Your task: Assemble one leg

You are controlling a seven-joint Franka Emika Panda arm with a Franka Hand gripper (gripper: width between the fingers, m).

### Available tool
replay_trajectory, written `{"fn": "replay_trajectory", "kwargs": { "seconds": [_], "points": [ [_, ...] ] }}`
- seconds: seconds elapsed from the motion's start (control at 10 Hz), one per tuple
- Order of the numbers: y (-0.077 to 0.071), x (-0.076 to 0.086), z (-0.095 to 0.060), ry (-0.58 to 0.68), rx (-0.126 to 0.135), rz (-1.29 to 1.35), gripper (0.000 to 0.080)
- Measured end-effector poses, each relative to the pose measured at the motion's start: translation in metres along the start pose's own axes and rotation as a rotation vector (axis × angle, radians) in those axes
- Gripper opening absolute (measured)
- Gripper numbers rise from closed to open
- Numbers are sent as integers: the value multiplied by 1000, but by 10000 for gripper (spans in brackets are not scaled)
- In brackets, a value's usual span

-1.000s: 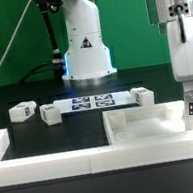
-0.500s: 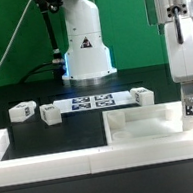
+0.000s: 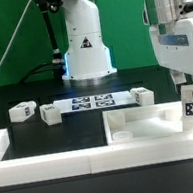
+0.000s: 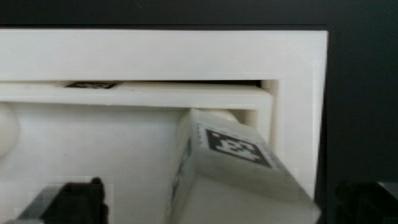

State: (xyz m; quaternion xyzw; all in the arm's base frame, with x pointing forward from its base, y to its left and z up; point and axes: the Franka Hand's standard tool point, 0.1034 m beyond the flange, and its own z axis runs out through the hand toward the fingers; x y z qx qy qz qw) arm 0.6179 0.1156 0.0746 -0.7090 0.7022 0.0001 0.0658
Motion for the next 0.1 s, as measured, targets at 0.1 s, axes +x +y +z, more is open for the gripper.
{"fn": "replay_trajectory", "kwargs": {
  "seconds": [0.1],
  "points": [
    [0, 0, 0, 0, 0, -2, 649]
  ]
}}
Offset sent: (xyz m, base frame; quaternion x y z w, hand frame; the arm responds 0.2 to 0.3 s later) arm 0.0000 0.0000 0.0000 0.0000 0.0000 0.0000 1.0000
